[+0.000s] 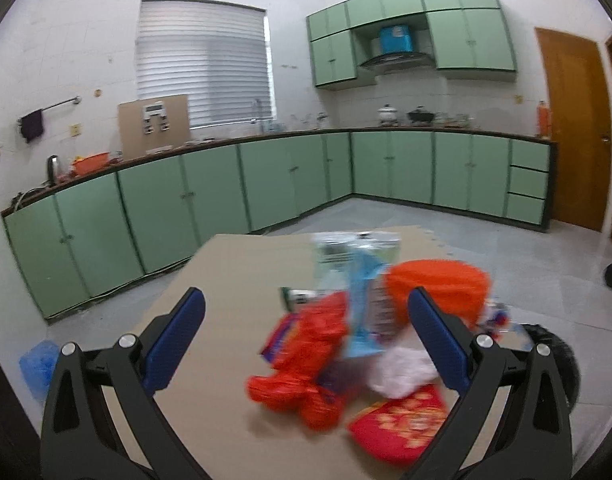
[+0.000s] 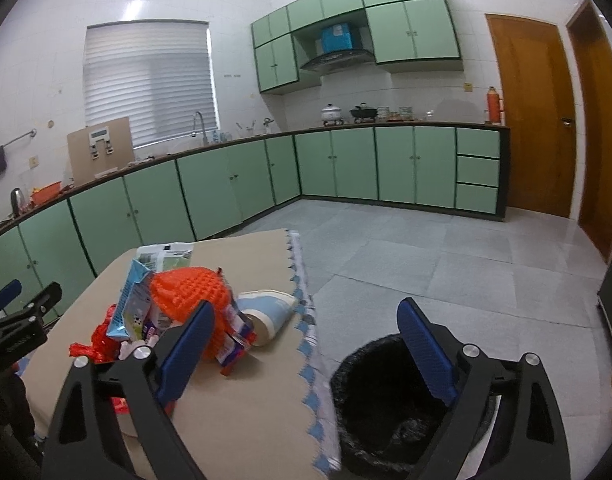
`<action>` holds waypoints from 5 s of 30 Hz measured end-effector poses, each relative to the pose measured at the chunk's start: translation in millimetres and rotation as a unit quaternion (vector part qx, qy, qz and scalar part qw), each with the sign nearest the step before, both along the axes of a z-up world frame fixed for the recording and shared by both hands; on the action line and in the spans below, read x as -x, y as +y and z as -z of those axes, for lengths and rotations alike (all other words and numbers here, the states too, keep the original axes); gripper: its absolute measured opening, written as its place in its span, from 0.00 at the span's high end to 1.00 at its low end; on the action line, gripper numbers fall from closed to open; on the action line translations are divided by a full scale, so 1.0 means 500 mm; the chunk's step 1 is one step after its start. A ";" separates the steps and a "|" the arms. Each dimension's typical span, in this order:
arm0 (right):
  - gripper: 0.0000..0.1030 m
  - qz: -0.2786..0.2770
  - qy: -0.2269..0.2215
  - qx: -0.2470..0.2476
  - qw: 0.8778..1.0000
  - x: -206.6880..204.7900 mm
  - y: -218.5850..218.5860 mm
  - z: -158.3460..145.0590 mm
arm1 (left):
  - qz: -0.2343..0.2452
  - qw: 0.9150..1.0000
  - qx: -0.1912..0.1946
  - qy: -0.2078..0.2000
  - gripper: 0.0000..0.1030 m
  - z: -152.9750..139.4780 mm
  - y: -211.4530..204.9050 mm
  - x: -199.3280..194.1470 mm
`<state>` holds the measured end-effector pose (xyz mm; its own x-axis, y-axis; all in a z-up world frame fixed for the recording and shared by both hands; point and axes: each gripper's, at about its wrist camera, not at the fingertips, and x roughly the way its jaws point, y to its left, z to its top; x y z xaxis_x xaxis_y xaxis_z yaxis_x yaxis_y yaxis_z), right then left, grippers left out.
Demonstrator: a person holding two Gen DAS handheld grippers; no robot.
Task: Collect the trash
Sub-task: 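Grasp the orange foam net with the right tool while the left tool grasps the blue milk carton, then carry the orange foam net over the black bin and open the right tool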
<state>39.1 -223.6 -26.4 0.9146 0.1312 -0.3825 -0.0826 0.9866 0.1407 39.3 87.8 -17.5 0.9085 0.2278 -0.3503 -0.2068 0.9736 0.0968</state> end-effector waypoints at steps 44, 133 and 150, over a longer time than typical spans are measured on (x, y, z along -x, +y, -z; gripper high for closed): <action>0.72 -0.173 0.061 0.004 0.983 -0.229 0.206 0.049 | 0.001 0.998 0.031 0.056 0.09 0.070 0.069 -0.130; 0.31 0.149 0.127 -0.026 0.980 -0.121 -0.352 0.206 | 0.283 0.951 0.087 0.092 0.49 0.128 -0.550 -0.286; 0.12 0.042 0.056 -0.027 0.997 -0.115 -0.104 0.109 | 0.148 0.984 0.051 0.085 0.29 0.088 -0.239 -0.191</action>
<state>96.6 -275.6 -80.9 0.8755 0.0793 -0.4767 0.0183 0.9803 0.1966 134.7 -31.8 -61.5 0.8563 -0.0829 -0.5097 0.0982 0.9952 0.0032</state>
